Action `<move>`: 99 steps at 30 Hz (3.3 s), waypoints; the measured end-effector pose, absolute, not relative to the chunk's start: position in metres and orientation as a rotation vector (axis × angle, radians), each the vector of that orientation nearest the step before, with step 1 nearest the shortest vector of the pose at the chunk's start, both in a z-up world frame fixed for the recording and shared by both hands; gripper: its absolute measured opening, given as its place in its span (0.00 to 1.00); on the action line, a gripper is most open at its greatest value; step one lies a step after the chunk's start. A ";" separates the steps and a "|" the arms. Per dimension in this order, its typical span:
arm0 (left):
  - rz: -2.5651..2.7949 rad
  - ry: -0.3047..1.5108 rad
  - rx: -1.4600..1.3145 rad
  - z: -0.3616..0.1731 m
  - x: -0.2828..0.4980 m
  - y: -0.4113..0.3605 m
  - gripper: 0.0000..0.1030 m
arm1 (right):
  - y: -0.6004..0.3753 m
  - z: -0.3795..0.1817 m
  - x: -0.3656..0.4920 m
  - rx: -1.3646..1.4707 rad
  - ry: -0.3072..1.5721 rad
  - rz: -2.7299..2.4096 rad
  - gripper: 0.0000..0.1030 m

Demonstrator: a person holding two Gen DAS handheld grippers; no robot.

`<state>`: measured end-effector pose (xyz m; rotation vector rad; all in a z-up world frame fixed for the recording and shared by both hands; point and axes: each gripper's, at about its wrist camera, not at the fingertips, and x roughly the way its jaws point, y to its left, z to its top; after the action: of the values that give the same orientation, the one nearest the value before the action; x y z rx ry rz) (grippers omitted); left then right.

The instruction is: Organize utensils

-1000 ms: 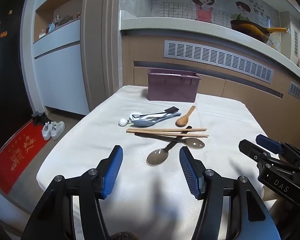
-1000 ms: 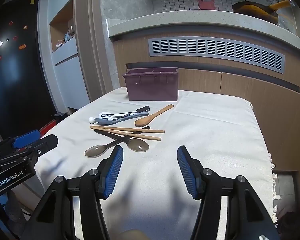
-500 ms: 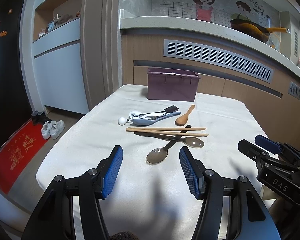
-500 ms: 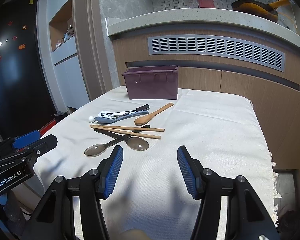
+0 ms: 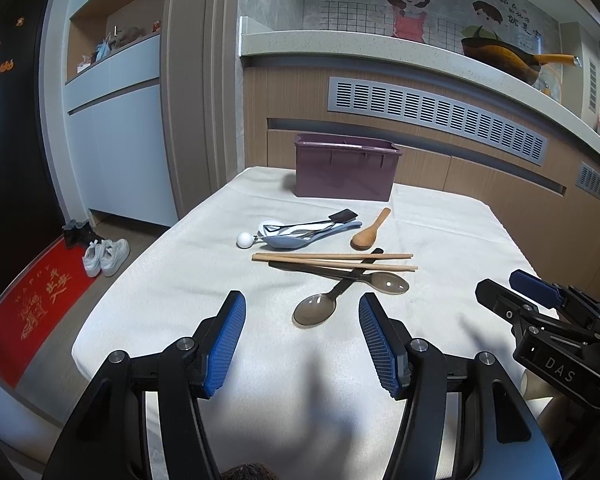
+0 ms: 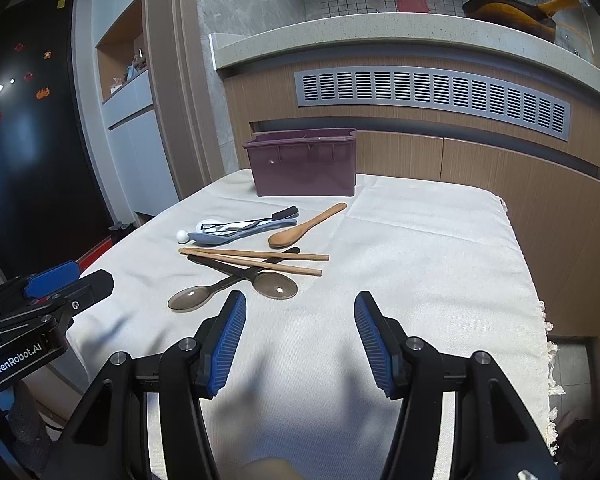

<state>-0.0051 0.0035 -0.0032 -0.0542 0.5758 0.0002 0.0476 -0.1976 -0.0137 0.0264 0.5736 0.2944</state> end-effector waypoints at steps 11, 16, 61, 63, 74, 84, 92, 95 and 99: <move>0.001 0.580 -0.056 -0.003 -0.002 0.005 0.58 | -0.198 -0.014 0.049 0.028 0.574 0.297 0.53; -0.001 0.583 -0.056 -0.002 -0.002 0.006 0.58 | -0.198 -0.013 0.049 0.026 0.572 0.297 0.53; -0.109 0.725 -0.062 -0.003 0.169 0.084 0.58 | -0.154 -0.021 0.198 -0.187 0.753 0.539 0.47; -0.083 0.744 -0.084 -0.008 0.180 0.097 0.58 | -0.144 -0.028 0.202 -0.212 0.783 0.624 0.47; -0.112 0.778 -0.133 -0.024 0.189 0.127 0.58 | -0.110 -0.043 0.228 -0.300 0.856 0.672 0.39; -0.192 0.969 -0.354 -0.062 0.197 0.103 0.58 | -0.139 -0.051 0.236 -0.255 0.880 0.556 0.39; -0.114 0.992 -0.488 -0.066 0.221 0.099 0.58 | -0.154 -0.045 0.238 -0.239 0.816 0.532 0.39; -0.149 0.973 -0.417 -0.055 0.229 0.086 0.58 | -0.160 -0.042 0.248 -0.201 0.816 0.524 0.39; -0.194 0.814 -0.142 -0.016 0.233 0.058 0.58 | -0.169 -0.042 0.266 -0.142 0.850 0.507 0.39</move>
<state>0.2327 0.0583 -0.0155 -0.1422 0.8136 -0.1941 0.2657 -0.1686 -0.0422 -0.1424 0.8498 0.5070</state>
